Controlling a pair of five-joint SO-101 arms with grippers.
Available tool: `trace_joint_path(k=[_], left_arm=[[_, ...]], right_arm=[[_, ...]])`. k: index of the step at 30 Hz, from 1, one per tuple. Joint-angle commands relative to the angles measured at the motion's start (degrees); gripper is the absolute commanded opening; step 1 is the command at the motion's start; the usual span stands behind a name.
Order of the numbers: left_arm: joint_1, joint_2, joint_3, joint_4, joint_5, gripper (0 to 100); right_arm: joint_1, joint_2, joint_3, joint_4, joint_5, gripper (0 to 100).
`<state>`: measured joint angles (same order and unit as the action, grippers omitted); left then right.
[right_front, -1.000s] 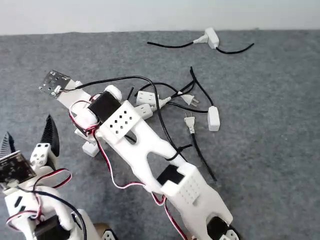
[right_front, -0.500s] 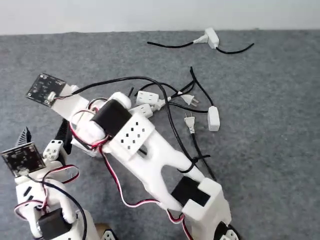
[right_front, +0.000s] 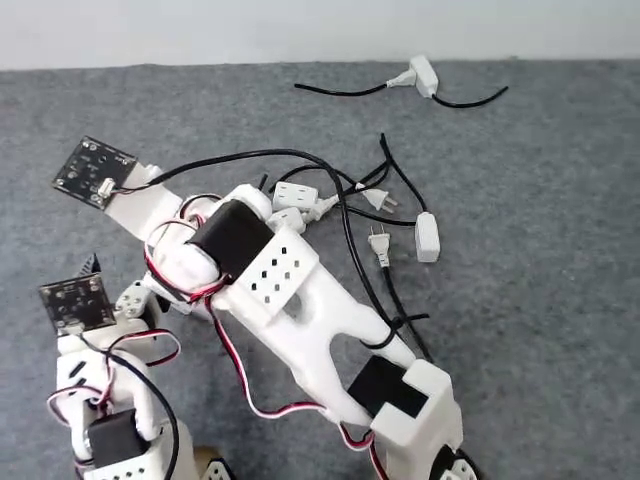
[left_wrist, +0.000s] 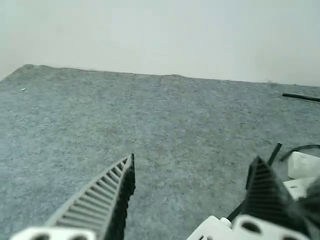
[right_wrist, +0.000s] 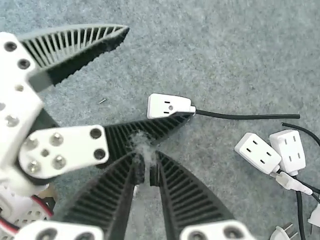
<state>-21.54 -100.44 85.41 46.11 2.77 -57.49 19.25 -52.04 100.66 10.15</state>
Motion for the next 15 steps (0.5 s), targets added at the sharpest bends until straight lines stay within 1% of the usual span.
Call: trace_joint_path(k=[1, 6, 9, 13, 15], left_arm=[[1.05, -0.62, -0.66, 0.53, 0.35, 35], [-2.02, -0.62, -0.75, 0.26, 0.35, 35], [-4.84, -0.62, -0.84, 0.26, 0.26, 35], [-6.68, -0.62, -0.57, -1.14, 0.62, 35], [-6.68, -0.53, -0.31, -1.23, 0.62, 35]], right_arm=[[-0.31, -3.56, -0.26, 2.42, -0.79, 0.8], [-0.13, -3.74, 2.90, 2.24, -0.79, 0.9], [1.98, -3.56, 3.69, 2.07, -1.41, 0.9], [6.46, -3.21, 4.48, 1.10, -10.64, 0.9], [7.25, -1.54, 7.21, 0.40, -13.36, 0.9]])
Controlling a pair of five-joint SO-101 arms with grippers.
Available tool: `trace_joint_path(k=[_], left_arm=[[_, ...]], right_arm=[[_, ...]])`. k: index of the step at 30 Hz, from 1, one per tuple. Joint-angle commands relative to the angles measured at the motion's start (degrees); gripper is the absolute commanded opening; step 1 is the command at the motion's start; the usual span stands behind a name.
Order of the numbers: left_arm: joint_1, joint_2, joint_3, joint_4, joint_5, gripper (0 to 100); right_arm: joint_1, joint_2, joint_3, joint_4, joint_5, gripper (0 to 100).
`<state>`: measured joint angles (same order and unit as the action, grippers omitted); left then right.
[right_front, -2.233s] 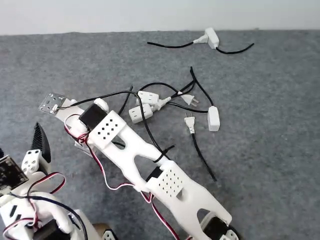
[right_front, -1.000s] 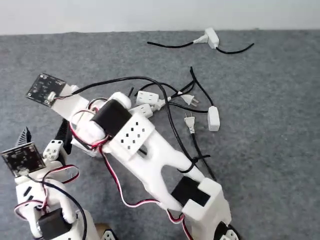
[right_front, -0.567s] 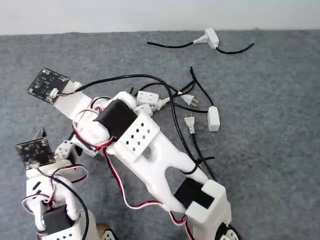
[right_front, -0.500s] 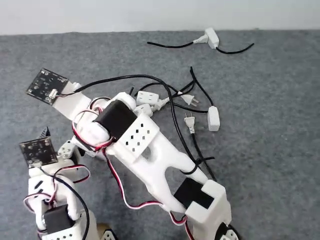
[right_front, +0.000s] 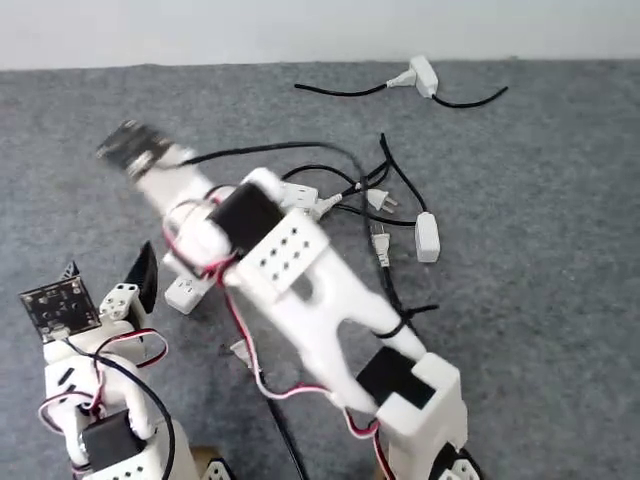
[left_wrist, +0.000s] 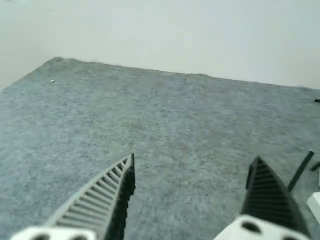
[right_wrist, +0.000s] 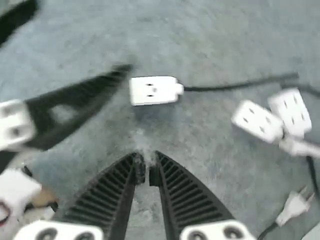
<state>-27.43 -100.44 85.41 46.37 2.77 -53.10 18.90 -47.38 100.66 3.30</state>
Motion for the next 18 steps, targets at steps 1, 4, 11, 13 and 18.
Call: trace_joint_path(k=[1, 4, 11, 13, 18], left_arm=[[-0.79, -0.53, -0.04, -1.58, 0.44, 35], [-0.79, -0.44, -0.04, -1.67, 0.35, 35], [-3.52, -0.53, 0.57, -2.90, 0.70, 35], [-5.45, -0.53, 0.57, -4.22, 0.70, 35], [-9.05, -0.62, 0.48, -5.71, 0.79, 35]], right_arm=[[2.95, 0.13, 4.22, -0.40, -6.77, 0.9], [3.03, 5.67, 9.32, -6.73, -6.77, 0.9], [2.15, 15.87, 4.57, -16.92, -2.02, 0.8], [1.71, 17.89, 0.88, -16.48, -1.93, 0.8], [0.22, 24.31, -6.86, -17.10, -1.76, 0.8]])
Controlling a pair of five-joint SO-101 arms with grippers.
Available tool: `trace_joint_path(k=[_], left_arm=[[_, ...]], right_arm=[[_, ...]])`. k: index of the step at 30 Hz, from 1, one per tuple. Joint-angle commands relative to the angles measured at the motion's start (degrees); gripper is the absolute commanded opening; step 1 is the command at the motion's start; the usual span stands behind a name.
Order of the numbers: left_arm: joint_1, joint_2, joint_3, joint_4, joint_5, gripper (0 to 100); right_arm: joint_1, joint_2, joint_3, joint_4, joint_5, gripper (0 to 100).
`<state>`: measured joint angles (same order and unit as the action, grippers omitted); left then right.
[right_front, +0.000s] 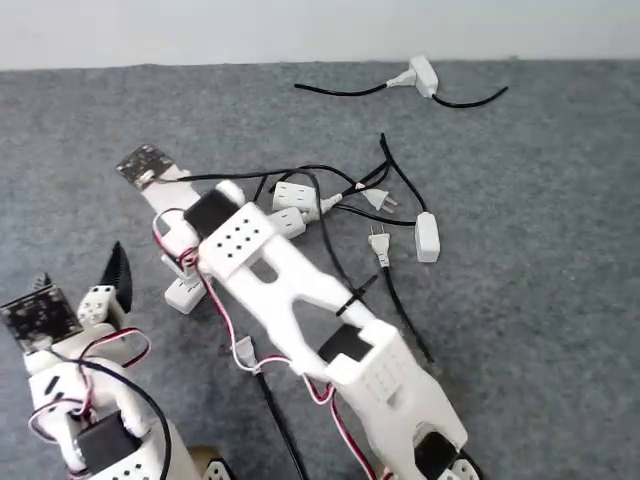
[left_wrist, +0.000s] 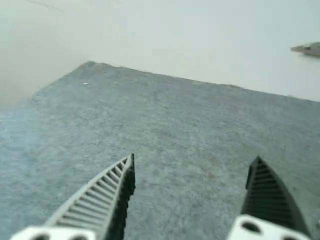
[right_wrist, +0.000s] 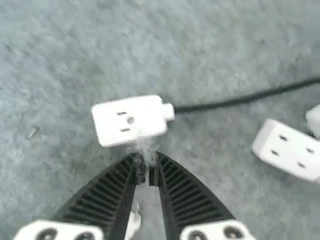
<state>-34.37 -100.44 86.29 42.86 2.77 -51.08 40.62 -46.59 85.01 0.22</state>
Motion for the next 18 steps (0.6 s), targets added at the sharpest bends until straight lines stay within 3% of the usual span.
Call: trace_joint_path(k=[1, 9, 18], left_arm=[[-2.37, -0.62, -0.48, -2.20, 0.79, 35], [-6.42, -0.62, -2.15, -2.11, 2.37, 35], [-7.03, -0.62, -2.42, -2.11, 2.37, 35]], right_arm=[[-1.98, 4.44, -8.97, -1.71, 1.41, 0.8], [-3.74, 22.46, -18.02, -6.46, 3.87, 0.8], [-4.18, 31.25, -31.12, -1.36, 1.85, 0.8]])
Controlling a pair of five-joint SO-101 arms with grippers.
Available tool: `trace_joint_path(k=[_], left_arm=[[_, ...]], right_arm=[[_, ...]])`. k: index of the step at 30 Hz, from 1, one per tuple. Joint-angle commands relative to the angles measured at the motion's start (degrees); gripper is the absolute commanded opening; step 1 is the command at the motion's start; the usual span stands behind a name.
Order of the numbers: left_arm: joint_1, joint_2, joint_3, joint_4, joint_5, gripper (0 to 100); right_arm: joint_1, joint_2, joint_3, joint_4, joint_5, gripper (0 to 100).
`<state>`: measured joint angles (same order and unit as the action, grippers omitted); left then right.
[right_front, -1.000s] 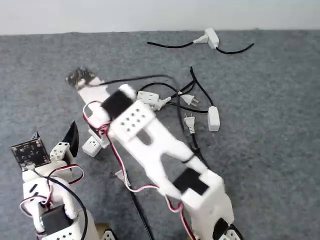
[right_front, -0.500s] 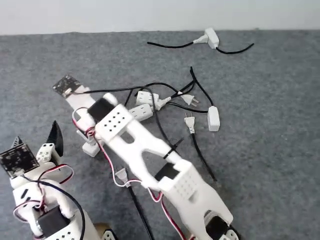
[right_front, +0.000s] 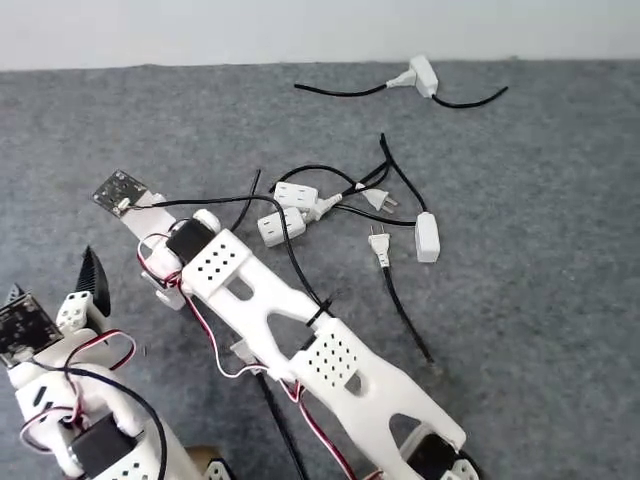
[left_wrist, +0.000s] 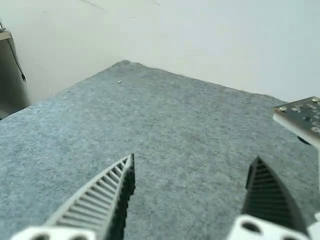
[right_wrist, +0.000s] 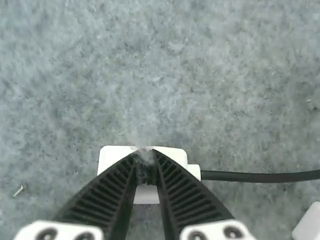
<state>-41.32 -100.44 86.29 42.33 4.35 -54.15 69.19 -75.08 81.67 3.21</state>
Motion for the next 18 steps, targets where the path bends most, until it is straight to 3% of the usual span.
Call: trace_joint_path(k=[1, 9, 18], left_arm=[[-0.09, -0.62, -2.42, -1.58, 0.79, 35], [0.53, -0.62, -1.27, -1.58, 1.05, 35], [9.93, -0.62, 1.27, -1.23, -2.73, 35]], right_arm=[[-1.10, 2.77, -3.34, 2.68, -1.14, 0.9], [-0.57, -4.26, -22.15, 21.93, -1.05, 0.8], [11.21, -32.22, -2.29, 21.58, -1.05, 0.8]])
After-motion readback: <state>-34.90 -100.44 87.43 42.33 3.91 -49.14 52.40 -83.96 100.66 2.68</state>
